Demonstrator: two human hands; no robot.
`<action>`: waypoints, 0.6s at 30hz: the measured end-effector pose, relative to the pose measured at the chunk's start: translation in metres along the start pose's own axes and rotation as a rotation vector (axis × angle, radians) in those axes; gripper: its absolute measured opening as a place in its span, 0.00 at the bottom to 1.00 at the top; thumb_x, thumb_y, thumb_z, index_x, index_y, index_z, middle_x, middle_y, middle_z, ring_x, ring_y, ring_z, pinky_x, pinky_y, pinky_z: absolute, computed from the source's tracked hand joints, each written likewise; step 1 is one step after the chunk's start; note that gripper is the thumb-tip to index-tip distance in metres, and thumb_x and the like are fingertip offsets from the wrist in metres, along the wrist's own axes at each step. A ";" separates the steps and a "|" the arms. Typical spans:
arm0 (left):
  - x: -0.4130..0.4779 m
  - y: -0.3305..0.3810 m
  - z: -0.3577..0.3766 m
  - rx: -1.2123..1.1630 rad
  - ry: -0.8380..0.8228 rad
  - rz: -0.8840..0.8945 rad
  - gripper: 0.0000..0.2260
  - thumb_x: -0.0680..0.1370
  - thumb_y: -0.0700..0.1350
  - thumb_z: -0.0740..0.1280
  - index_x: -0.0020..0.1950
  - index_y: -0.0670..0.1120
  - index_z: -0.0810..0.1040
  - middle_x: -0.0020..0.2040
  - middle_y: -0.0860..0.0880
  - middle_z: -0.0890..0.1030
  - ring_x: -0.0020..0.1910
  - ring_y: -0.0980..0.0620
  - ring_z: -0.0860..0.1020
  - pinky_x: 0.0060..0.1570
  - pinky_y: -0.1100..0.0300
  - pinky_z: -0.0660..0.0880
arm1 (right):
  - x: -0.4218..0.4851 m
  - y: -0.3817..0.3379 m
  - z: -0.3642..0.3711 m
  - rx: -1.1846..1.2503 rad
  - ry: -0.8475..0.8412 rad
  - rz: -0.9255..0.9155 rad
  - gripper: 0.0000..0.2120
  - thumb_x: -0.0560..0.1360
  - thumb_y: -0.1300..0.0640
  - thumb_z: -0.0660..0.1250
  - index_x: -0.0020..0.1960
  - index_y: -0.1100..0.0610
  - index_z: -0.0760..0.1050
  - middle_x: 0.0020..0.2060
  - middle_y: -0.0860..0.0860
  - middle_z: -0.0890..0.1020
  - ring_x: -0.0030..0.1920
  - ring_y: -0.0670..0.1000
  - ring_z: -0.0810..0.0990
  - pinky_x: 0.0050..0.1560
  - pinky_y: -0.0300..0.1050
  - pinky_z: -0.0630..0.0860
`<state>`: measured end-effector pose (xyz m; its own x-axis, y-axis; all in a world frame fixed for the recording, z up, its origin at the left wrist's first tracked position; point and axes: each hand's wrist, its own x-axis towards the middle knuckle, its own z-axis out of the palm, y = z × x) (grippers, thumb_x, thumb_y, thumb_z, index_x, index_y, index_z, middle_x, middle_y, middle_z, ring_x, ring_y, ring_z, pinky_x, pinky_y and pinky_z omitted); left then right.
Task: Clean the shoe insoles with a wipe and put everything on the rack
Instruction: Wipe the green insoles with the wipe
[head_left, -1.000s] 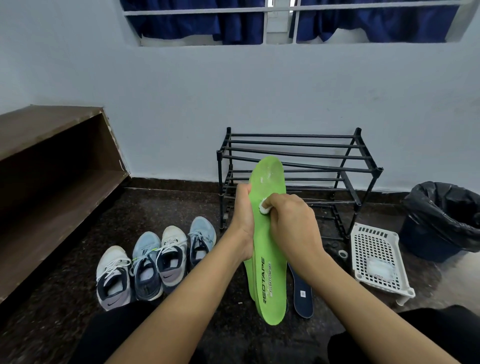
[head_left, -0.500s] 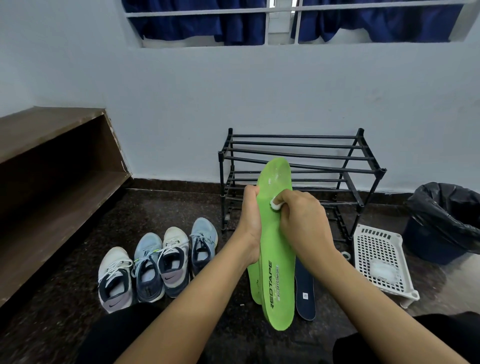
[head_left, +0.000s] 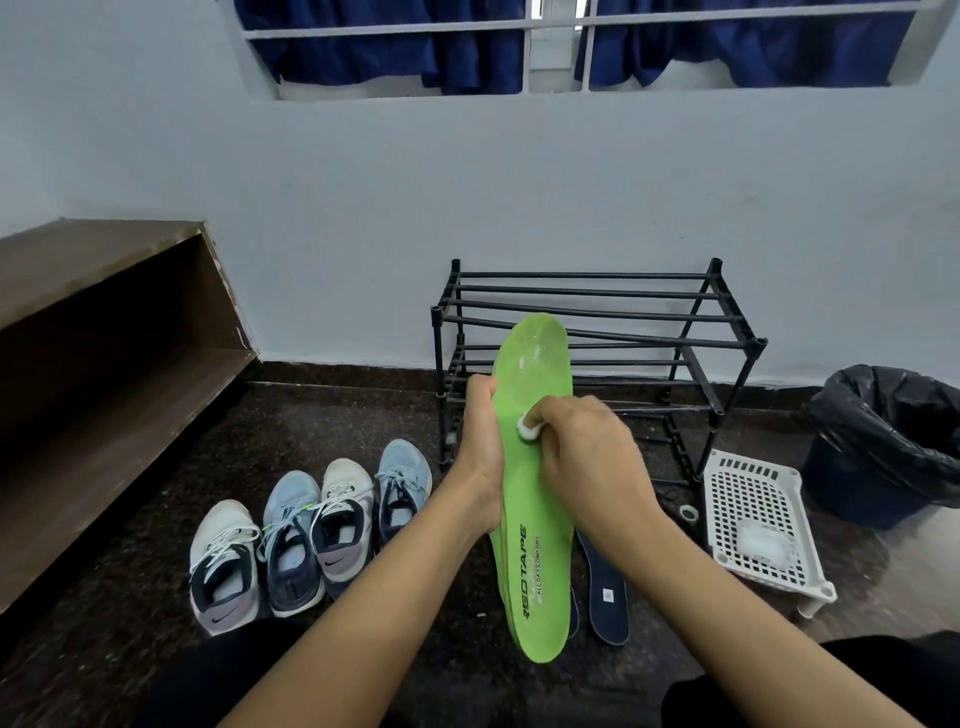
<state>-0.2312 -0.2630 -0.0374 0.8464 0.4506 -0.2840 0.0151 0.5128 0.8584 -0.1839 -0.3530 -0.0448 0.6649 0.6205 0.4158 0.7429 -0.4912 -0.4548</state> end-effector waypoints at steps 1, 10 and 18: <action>-0.001 0.000 0.002 0.008 -0.019 -0.004 0.22 0.78 0.55 0.50 0.31 0.46 0.73 0.27 0.49 0.74 0.24 0.52 0.72 0.27 0.64 0.68 | 0.004 0.004 -0.001 -0.004 0.033 0.013 0.12 0.73 0.69 0.61 0.49 0.57 0.78 0.44 0.53 0.81 0.49 0.55 0.75 0.45 0.52 0.75; 0.000 0.003 -0.001 -0.043 0.025 -0.025 0.18 0.76 0.53 0.53 0.29 0.48 0.69 0.27 0.50 0.70 0.25 0.52 0.69 0.28 0.63 0.65 | -0.003 -0.005 0.004 0.039 0.061 0.002 0.12 0.71 0.70 0.61 0.47 0.58 0.79 0.42 0.53 0.81 0.48 0.55 0.75 0.44 0.49 0.72; 0.002 0.002 -0.002 -0.051 0.056 -0.036 0.23 0.76 0.54 0.52 0.23 0.49 0.70 0.24 0.52 0.70 0.23 0.53 0.68 0.28 0.62 0.63 | -0.008 -0.009 0.005 0.025 -0.029 -0.014 0.11 0.73 0.67 0.59 0.50 0.57 0.77 0.44 0.51 0.79 0.50 0.54 0.73 0.45 0.51 0.74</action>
<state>-0.2306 -0.2596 -0.0370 0.8146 0.4705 -0.3392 0.0166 0.5656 0.8245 -0.1961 -0.3508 -0.0478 0.6514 0.6449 0.3997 0.7498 -0.4668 -0.4688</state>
